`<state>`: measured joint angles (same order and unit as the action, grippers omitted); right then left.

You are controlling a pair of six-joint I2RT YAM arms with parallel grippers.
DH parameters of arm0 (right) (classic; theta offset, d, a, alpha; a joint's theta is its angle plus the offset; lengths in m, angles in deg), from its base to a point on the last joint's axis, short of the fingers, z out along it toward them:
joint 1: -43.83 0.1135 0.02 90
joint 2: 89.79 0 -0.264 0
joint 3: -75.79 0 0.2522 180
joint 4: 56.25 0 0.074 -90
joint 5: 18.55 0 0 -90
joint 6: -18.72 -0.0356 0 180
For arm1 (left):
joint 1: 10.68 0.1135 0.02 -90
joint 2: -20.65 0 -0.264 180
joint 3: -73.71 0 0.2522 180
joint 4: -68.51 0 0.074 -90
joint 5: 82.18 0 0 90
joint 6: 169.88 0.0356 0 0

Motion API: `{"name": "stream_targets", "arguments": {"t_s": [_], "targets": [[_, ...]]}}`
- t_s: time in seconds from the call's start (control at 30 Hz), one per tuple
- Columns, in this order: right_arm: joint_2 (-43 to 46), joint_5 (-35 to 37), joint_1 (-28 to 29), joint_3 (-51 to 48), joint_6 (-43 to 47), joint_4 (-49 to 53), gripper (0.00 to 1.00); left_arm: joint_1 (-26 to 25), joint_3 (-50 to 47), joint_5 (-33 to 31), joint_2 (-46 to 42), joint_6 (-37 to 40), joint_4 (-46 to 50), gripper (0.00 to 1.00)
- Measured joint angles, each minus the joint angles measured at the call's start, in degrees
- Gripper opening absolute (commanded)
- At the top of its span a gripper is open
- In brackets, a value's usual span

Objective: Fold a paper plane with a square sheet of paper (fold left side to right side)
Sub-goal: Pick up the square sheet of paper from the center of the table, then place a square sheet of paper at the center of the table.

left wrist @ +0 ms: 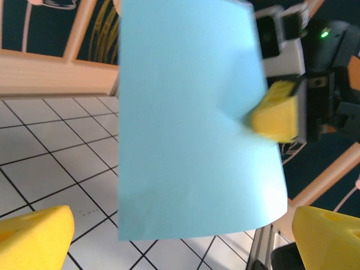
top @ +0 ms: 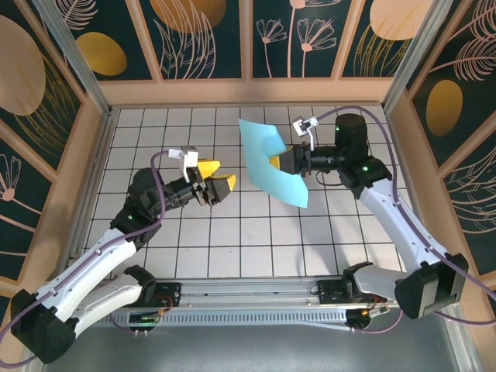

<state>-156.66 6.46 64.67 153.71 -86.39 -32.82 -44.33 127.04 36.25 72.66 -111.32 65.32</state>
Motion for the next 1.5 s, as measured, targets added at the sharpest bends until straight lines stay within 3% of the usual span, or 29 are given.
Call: {"name": "stream_targets", "arguments": {"t_s": [0.2, 0.47, 0.57, 0.73, 0.8, 1.0, 1.17, 1.23, 1.5], "targets": [[3.4, -5.0, 1.2, -0.6, -5.8, -9.7, 0.18, 0.0, 2.2, 5.4, 3.9, 0.7, -2.7, 0.99], [2.5, -6.3, 3.6, -0.7, -6.2, -10.7, 0.17, 0.0, 5.8, 11.9, 7.5, 2.3, -3.5, 0.97], [2.0, -6.2, 4.3, -0.6, -5.1, -9.9, 0.17, 0.0, 7.0, 13.7, 8.0, 3.3, -3.4, 0.83], [1.0, -4.9, 4.4, -0.4, -1.6, -5.5, 0.18, 0.0, 8.4, 15.3, 8.5, 4.9, -3.3, 0.39], [0.5, -4.1, 4.4, -0.4, -0.1, -3.5, 0.18, 0.0, 8.5, 15.1, 8.5, 5.4, -3.0, 0.29], [0.3, -2.1, 4.2, 0.7, 3.2, 1.1, 0.19, 0.0, 8.5, 14.0, 8.4, 5.7, -1.8, 0.22], [0.3, -1.0, 3.9, 1.0, 4.3, 1.7, 0.22, 0.0, 8.5, 13.0, 8.3, 5.9, -1.5, 0.05], [0.3, -0.7, 3.9, 1.0, 4.3, 1.9, 0.28, 0.0, 8.4, 12.7, 8.3, 6.0, -1.2, 0.0], [0.6, 3.4, 1.6, 1.0, 4.4, 3.0, 0.57, 0.0, 8.6, 6.7, 9.4, 4.9, 3.6, 0.0]]}}
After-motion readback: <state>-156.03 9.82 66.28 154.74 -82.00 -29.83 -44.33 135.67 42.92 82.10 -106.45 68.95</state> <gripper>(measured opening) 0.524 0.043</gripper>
